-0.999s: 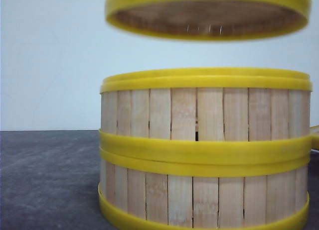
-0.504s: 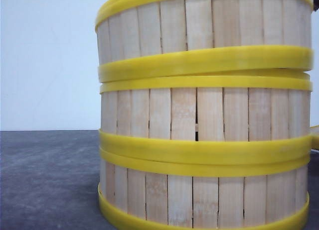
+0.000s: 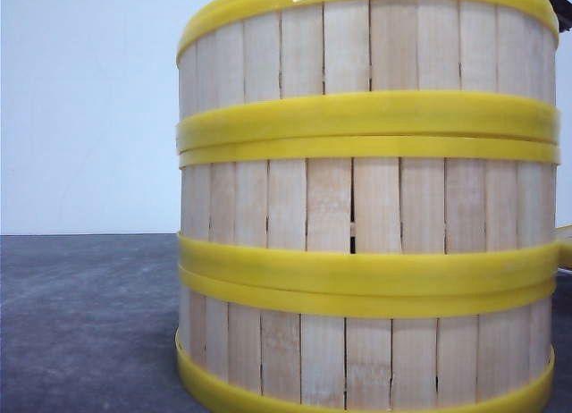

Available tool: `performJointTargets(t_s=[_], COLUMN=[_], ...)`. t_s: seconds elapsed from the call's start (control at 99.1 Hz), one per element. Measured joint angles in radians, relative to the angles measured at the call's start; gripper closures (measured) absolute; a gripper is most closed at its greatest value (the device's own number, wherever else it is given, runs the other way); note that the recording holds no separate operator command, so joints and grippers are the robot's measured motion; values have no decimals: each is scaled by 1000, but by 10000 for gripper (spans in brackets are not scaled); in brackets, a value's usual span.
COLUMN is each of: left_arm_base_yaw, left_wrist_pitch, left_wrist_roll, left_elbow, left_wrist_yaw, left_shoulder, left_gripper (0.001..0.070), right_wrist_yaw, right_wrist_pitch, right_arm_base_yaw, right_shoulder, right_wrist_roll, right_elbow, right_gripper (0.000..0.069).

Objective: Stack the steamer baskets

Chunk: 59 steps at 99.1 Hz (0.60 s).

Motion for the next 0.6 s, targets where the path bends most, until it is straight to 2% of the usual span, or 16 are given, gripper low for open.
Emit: performJointTargets(t_s=[0.05, 0.141, 0.272, 0.414, 0.595], left_arm_base_yaw=[0, 0, 0, 0, 0], left_wrist_pitch=[0, 0, 0, 0, 0], left_wrist_roll=[0, 0, 0, 0, 0], left_elbow=[0, 0, 0, 0, 0], left_wrist_yaw=[0, 0, 0, 0, 0], left_shoulder=[0, 0, 0, 0, 0], left_gripper=[441, 441, 441, 441, 441], right_wrist_yaw=[0, 1, 13, 64, 209], right_wrist_pitch=[1, 12, 45, 81, 61], right_arm_base_yaw=[0, 0, 0, 0, -9], right_shoulder=[0, -1, -35, -153, -299], right_wrist_roll=[0, 2, 20, 64, 138], right_elbow=[0, 0, 0, 0, 0], right_gripper=[434, 401, 393, 392, 392])
